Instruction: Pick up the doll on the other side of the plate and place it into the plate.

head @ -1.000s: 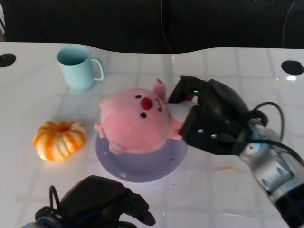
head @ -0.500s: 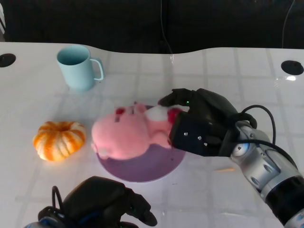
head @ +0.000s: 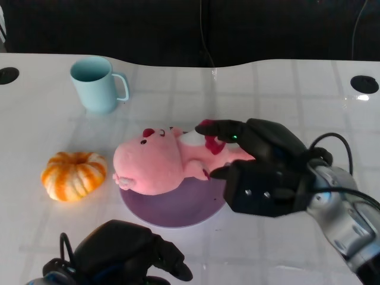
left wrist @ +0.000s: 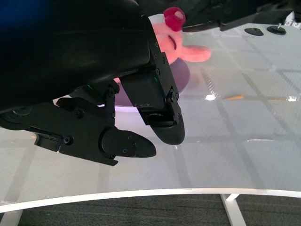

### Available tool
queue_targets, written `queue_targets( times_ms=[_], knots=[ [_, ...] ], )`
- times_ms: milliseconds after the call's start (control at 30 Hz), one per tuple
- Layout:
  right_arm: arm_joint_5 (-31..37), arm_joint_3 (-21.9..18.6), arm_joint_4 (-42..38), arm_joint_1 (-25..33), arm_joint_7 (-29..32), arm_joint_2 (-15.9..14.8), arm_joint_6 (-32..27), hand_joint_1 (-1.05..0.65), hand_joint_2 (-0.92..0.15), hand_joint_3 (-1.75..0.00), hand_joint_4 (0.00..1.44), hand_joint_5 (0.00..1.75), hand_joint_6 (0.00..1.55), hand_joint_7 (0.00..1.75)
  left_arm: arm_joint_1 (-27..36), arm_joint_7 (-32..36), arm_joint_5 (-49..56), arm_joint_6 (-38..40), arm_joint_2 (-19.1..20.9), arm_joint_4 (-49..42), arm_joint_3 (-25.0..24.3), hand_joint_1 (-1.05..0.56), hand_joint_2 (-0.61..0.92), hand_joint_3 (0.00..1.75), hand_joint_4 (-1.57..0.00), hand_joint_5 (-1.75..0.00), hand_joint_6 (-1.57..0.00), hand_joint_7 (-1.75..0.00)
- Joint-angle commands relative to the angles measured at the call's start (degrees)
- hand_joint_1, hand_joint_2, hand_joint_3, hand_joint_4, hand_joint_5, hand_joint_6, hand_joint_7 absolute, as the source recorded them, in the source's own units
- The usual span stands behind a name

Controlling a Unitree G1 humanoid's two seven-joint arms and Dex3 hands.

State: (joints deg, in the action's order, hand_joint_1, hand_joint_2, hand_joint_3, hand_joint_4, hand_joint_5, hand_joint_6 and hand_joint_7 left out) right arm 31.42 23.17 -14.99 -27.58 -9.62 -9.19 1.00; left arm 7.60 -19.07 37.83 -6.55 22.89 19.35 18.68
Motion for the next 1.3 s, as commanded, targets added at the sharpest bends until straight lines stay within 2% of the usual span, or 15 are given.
queue_targets(
  times_ms=[33, 100, 167, 300, 400, 633, 833, 967, 1033, 1067, 1133, 1233, 1300],
  knots=[
    [-1.56, -1.96, 7.22, 3.96, -1.61, -2.9, 0.29, -0.58, -0.92, -0.15, 0.4, 0.38, 0.45, 0.02, -0.54, 0.56, 0.2, -0.22, 0.65, -0.65, -0.26, -0.23, 0.92, 0.24, -0.79, -1.27, -1.12, -0.01],
    [-2.03, -2.88, 10.63, 6.26, -1.78, -3.8, 0.45, -0.58, -0.92, -0.16, 0.4, 0.46, 0.47, 0.02, -0.62, 0.23, 0.43, 0.14, 0.76, -0.71, -0.2, -0.24, 0.92, 0.25, -0.79, -1.28, -1.12, -0.01],
    [-2.0, -3.95, 13.78, 9.02, -0.85, -4.6, 1.25, -0.55, -0.92, -0.18, 0.39, 0.62, 0.54, 0.04, -0.4, -0.06, 0.49, 0.15, 1.08, -0.57, -0.21, -0.25, 0.92, 0.27, -0.78, -1.24, -1.11, 0.0],
    [-2.49, -6.87, 19.92, 15.03, 0.57, -6.82, 3.6, -0.47, -0.92, -0.18, 0.52, 0.84, 0.71, 0.12, 0.43, 0.3, -0.38, -0.42, 1.33, -0.14, -0.79, -0.23, 0.92, 0.23, -0.8, -1.17, -1.11, -0.01],
    [-4.66, -9.55, 23.88, 19.5, 0.44, -7.7, 4.53, -0.42, -0.92, -0.16, 0.63, 0.93, 0.79, 0.16, 1.04, -0.55, -0.26, 0.43, 1.53, 1.36, -1.07, -0.22, 0.92, 0.23, -0.8, -1.16, -1.1, 0.0],
    [-9.37, -16.03, 32.44, 29.52, -1.32, -9.77, 3.71, -0.25, -0.91, -0.1, 0.69, 1.0, 0.86, 0.19, 1.13, -1.01, -1.45, 0.82, 1.64, 2.69, -1.65, -0.21, 0.92, 0.2, -0.81, -1.18, -1.11, -0.01],
    [-12.35, -19.6, 36.97, 35.99, -3.97, -11.97, 3.57, -0.13, -0.92, -0.09, 0.7, 0.99, 0.92, 0.21, 1.5, -1.42, -1.54, 0.84, 2.61, 3.26, -2.24, -0.21, 0.92, 0.2, -0.79, -1.18, -1.11, 0.0],
    [-14.05, -20.26, 37.05, 38.76, -3.66, -10.72, 3.55, -0.06, -0.92, -0.08, 0.8, 1.02, 1.02, 0.26, 2.24, -1.75, -2.43, 0.9, 3.29, 4.08, -2.98, -0.22, 0.92, 0.21, -0.79, -1.18, -1.11, -0.01],
    [-15.19, -20.17, 35.65, 39.3, -3.28, -9.7, 3.72, 0.0, -0.88, -0.21, 0.82, 1.17, 1.06, 0.35, 2.49, -1.86, -2.41, 0.82, 3.64, 4.23, -3.16, -0.22, 0.92, 0.21, -0.79, -1.18, -1.11, -0.01],
    [-15.44, -20.1, 35.13, 39.39, -3.27, -9.5, 3.62, 0.03, -0.74, -0.52, 0.83, 1.26, 1.04, 0.51, 2.56, -1.9, -2.37, 0.76, 3.75, 4.27, -3.18, -0.22, 0.92, 0.21, -0.79, -1.18, -1.11, -0.01],
    [-15.89, -20.13, 33.3, 39.03, -3.46, -9.59, 4.25, 0.08, -0.52, -0.96, 0.87, 1.35, 0.97, 0.79, 2.57, -1.73, -2.15, -0.02, 4.16, 4.3, -3.03, -0.21, 0.92, 0.2, -0.8, -1.19, -1.11, -0.01],
    [-15.82, -20.24, 31.78, 38.48, -3.47, -10.12, 5.57, 0.11, -0.42, -1.17, 0.9, 1.43, 0.93, 0.99, 2.74, -1.96, -2.02, 0.01, 4.31, 5.03, -2.89, -0.21, 0.92, 0.19, -0.8, -1.2, -1.12, -0.01],
    [-15.69, -20.33, 31.42, 38.29, -3.49, -10.34, 5.83, 0.1, -0.36, -1.27, 0.86, 1.59, 0.89, 1.15, 2.9, -2.37, -2.33, 0.46, 4.21, 5.51, -2.92, -0.22, 0.92, 0.19, -0.8, -1.2, -1.11, -0.01]
  ],
)
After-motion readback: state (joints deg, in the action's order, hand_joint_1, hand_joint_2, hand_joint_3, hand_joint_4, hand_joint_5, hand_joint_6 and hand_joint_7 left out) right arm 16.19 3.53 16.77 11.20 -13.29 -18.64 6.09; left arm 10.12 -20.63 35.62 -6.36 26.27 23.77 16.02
